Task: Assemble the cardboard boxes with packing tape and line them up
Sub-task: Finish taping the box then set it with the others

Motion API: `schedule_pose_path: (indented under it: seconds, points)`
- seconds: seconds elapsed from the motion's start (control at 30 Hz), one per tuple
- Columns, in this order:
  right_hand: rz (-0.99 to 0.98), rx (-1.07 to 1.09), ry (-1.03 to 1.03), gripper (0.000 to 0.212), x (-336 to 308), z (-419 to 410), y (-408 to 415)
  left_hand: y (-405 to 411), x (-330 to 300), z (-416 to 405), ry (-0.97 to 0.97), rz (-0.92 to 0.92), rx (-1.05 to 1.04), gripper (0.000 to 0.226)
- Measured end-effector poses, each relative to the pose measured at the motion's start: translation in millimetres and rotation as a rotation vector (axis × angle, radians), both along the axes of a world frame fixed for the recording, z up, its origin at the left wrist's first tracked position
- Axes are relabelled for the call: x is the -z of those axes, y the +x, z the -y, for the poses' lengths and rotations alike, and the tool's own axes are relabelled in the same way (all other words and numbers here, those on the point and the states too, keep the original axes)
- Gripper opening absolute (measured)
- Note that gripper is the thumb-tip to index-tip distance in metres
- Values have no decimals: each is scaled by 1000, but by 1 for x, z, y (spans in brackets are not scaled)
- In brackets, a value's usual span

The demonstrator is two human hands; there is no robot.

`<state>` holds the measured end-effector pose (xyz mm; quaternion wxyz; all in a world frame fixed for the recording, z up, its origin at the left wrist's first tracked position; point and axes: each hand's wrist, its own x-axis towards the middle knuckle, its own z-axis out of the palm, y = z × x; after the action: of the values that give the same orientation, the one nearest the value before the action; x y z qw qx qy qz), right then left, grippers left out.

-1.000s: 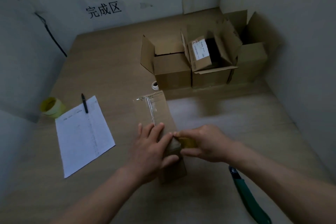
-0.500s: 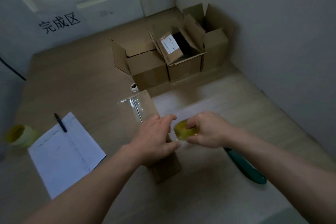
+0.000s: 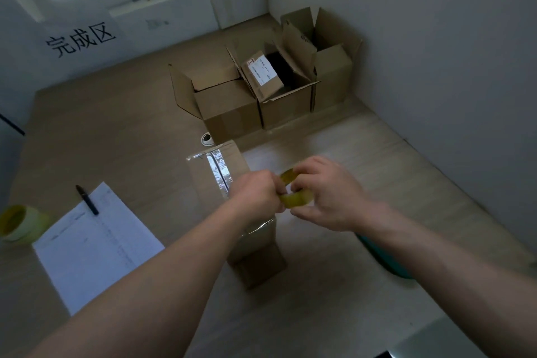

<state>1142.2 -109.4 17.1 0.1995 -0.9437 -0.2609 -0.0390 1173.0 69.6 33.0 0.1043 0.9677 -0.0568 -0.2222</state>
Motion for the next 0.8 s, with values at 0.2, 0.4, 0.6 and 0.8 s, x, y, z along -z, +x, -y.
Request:
schedule_pose_path:
  seconds: [0.2,0.4,0.6,0.8]
  points:
    - [-280,692,-74,69,82,78,-73,-5,8,-22,-152,-46,-119,26]
    - [-477,657,-130,43,115,83,-106,1,1,-24,-211,-117,-131,22]
    - [-348,397,401,39,58,24,-131,1,-2,-20,-217,-113,-142,22]
    - [-317,323,306,44,46,-19,-114,-1,-6,-21,-227,-115,-130,21]
